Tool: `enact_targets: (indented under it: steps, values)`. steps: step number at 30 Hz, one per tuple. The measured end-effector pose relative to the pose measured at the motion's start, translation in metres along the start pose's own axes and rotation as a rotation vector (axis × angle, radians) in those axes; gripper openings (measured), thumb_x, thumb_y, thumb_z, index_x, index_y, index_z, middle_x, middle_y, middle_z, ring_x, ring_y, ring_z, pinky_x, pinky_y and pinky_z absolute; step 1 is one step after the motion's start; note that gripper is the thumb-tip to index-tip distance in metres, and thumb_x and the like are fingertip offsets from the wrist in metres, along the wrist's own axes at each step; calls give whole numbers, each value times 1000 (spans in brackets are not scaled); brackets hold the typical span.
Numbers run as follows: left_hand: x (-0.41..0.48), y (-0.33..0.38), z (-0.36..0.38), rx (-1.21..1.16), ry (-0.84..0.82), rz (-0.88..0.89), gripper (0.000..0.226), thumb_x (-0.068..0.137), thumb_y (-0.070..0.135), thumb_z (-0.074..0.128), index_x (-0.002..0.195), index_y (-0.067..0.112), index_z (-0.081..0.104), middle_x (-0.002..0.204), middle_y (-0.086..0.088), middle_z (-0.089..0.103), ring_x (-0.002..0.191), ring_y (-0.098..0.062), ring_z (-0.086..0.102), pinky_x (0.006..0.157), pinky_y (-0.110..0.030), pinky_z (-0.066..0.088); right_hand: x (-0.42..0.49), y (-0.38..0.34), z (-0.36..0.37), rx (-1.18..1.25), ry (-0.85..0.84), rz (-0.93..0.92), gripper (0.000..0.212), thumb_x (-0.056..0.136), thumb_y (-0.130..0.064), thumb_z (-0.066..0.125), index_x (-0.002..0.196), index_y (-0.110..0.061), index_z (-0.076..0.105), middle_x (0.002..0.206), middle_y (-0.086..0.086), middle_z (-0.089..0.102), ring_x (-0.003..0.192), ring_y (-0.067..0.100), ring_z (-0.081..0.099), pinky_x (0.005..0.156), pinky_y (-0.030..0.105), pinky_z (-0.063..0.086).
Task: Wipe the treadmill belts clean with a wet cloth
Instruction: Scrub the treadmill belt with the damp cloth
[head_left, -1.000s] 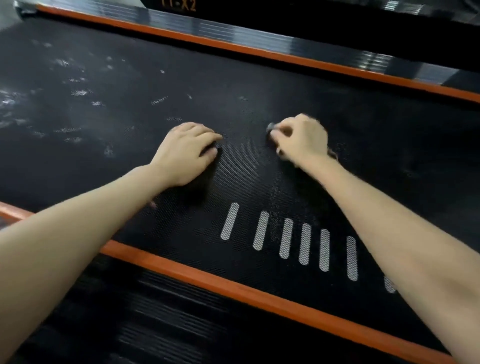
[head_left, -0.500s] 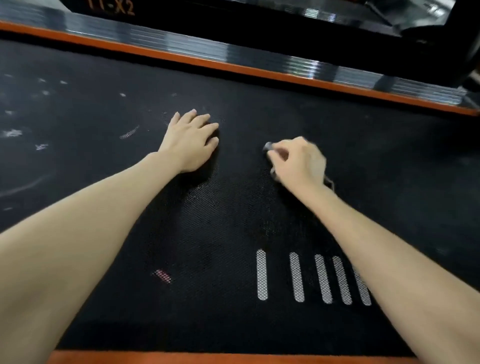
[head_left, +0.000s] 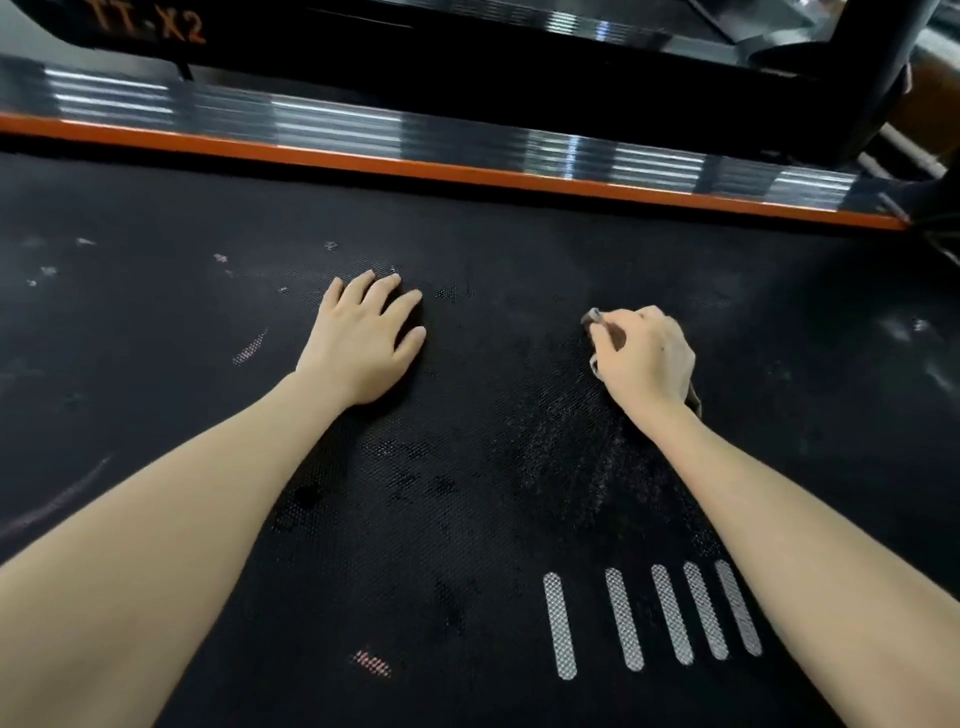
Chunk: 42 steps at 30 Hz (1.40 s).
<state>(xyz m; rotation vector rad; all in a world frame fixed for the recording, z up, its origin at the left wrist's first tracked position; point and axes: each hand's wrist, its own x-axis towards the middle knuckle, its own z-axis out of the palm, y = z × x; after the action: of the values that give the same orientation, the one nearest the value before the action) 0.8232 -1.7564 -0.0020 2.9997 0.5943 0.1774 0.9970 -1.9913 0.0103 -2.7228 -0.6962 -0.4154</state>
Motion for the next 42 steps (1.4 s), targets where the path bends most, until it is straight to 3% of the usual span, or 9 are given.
enact_targets:
  steps: [4, 10, 15, 20, 22, 27, 29, 37, 42]
  values:
    - [7, -2, -9, 67, 36, 21, 69, 88, 56, 16, 138, 21, 46, 146, -8, 41, 139, -32, 28, 115, -55, 8, -2, 2, 0, 51, -4, -15, 27, 94, -35, 55, 110, -20, 69, 105, 4, 62, 96, 26, 54, 76, 32, 37]
    - [37, -6, -4, 61, -52, 2, 61, 95, 53, 19, 150, 25, 23, 157, -2, 19, 146, -24, 6, 116, -52, 0, 7, 4, 3, 101, -11, -29, 25, 93, -36, 57, 108, -21, 71, 102, 2, 63, 96, 23, 55, 77, 31, 38]
    - [39, -9, 2, -12, -19, -2, 75, 85, 62, 8, 148, 27, 29, 155, -2, 24, 145, -23, 11, 117, -51, 2, 57, -32, 15, 106, -54, 42, 29, 94, -41, 49, 106, -27, 71, 102, 2, 64, 100, 25, 57, 77, 32, 42]
    - [38, -11, 2, -33, -1, 5, 77, 83, 62, 7, 147, 26, 32, 154, -3, 27, 145, -24, 13, 117, -51, 4, -13, -77, 13, 378, -120, -538, 26, 85, -41, 56, 92, -26, 76, 82, -4, 66, 75, 16, 58, 62, 25, 44]
    - [37, -11, 2, -40, 6, -3, 76, 83, 62, 7, 147, 27, 31, 155, -2, 27, 145, -23, 13, 117, -50, 3, -3, -59, 10, 361, -142, -624, 26, 84, -43, 55, 93, -30, 75, 83, -6, 66, 75, 15, 59, 63, 25, 46]
    - [39, -11, 4, -49, 11, -3, 75, 84, 62, 10, 145, 27, 36, 152, -3, 32, 144, -24, 18, 117, -52, 7, 106, -10, 32, 35, -42, 13, 29, 93, -41, 49, 105, -25, 71, 101, 8, 66, 99, 31, 59, 77, 35, 46]
    - [40, -11, 4, -49, 10, -1, 74, 84, 62, 10, 144, 27, 36, 152, -3, 33, 144, -25, 18, 117, -52, 8, 115, -26, 38, 24, -36, 90, 31, 95, -40, 48, 108, -21, 70, 107, 11, 64, 102, 32, 56, 80, 37, 44]
    - [37, -11, 2, -75, 38, -5, 72, 86, 60, 16, 144, 23, 38, 151, -2, 34, 144, -24, 20, 117, -48, 8, 38, -69, 25, 318, -101, -648, 25, 85, -42, 54, 92, -30, 75, 81, -6, 67, 74, 16, 59, 63, 25, 44]
    - [40, -10, 5, -72, 46, -20, 80, 85, 61, 15, 145, 13, 35, 152, -1, 33, 144, -21, 19, 118, -47, 7, 148, -10, 48, 39, -2, 102, 30, 94, -42, 49, 106, -23, 69, 102, 10, 68, 98, 33, 60, 78, 36, 46]
